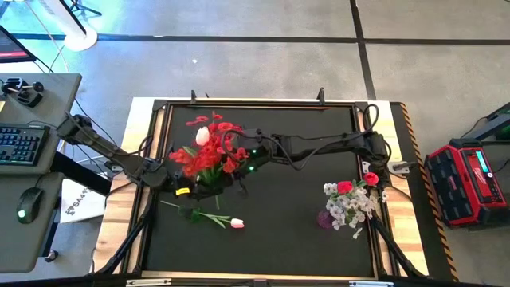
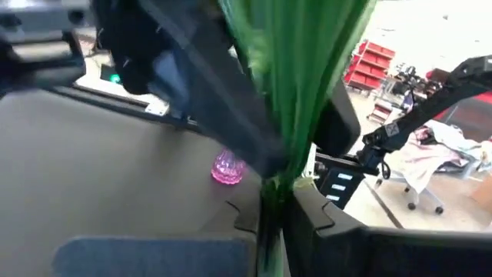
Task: Sort flowers into vase by color
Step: Adjust the green vase
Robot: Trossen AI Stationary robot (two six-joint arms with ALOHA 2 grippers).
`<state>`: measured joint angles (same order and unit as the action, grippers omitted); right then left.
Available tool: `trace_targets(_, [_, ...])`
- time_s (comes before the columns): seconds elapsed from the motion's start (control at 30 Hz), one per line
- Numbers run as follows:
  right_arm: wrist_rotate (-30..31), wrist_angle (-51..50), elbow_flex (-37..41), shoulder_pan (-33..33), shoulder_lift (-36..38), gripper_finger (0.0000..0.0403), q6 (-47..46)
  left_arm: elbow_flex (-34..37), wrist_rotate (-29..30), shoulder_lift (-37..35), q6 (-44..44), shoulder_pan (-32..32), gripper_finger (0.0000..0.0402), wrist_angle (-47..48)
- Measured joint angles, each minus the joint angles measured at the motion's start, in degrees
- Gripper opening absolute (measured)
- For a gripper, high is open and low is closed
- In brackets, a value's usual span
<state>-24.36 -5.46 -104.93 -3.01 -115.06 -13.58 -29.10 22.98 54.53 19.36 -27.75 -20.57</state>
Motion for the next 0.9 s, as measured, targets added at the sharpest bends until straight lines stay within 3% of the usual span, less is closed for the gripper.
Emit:
trace_targets(0.17, [-3.23,-4.50,-0.04,0.04,1.60,0.0181,-5.50,0.02,-0.02,-3.74,-3.20,-0.36,0.0005,1.09])
trace_targets(0.33, [4.88,-18.83,-0.12,-0.18,6.04,0.0246,-12.77,-0.02,0.17,-11.53,-6.32,-3.62,0.0002,9.93])
trace_targets(0.43, [12.47,-22.29,-0.08,-1.28,8.16,0.0248,-12.05,0.02,-0.84,-16.27,-6.40,-7.67,0.0001,18.41])
trace_targets(0.67, [19.72,-24.26,-0.01,-2.42,9.96,0.0222,-14.94,0.02,1.78,-23.94,-6.77,-17.77,0.0001,26.90])
trace_targets(0.9, [28.69,-24.37,0.00,-3.18,10.11,0.0197,-22.97,0.11,4.77,-26.67,-9.47,-22.79,0.0000,34.65])
